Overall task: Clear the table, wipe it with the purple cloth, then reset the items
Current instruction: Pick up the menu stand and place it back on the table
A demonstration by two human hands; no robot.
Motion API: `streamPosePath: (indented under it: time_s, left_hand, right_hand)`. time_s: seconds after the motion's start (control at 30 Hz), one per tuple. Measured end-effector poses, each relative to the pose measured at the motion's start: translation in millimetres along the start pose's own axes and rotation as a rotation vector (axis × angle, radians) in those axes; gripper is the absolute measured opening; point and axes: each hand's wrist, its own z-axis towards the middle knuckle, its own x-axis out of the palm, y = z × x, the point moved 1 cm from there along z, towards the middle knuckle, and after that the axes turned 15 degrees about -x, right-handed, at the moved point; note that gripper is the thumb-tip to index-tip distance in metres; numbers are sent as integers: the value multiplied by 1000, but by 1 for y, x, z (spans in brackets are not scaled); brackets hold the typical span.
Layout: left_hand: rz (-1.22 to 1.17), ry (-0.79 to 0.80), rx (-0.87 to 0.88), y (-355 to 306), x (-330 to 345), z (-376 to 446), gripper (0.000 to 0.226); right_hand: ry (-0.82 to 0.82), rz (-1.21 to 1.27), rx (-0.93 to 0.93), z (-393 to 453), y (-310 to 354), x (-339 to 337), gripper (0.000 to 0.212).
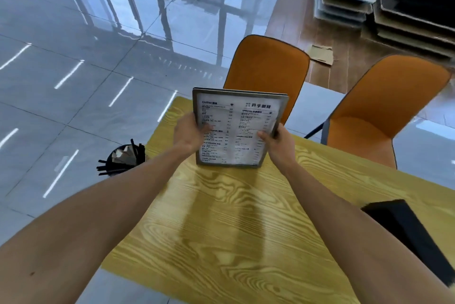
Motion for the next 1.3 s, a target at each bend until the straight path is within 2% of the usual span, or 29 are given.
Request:
streamPosePath:
  time_s: [0.17,0.33,0.47,0.63,0.97,1.3]
  left_hand:
    - [-39,99,67,-19,43,-49,20]
    - [-50,191,85,-27,90,-93,25]
    - [-33,242,132,-32,123,-126,26]
    - [-12,285,151,-39,158,-156,27]
    - [29,340,201,-55,208,-188,26]
    - [75,305,254,-70,234,-188,25]
  right_hand:
    - [-117,-35,61,-52,-17,-63,29]
    - [-217,-11,119,-105,-35,-118,30]
    - [-275,28,155,-141,-53,-153,25]
    - [-322,-32,175,-176,-67,-190,28]
    - [-368,-38,215,-202,-95,-237,26]
    - [-366,-78,270,-191,-113,-260,20]
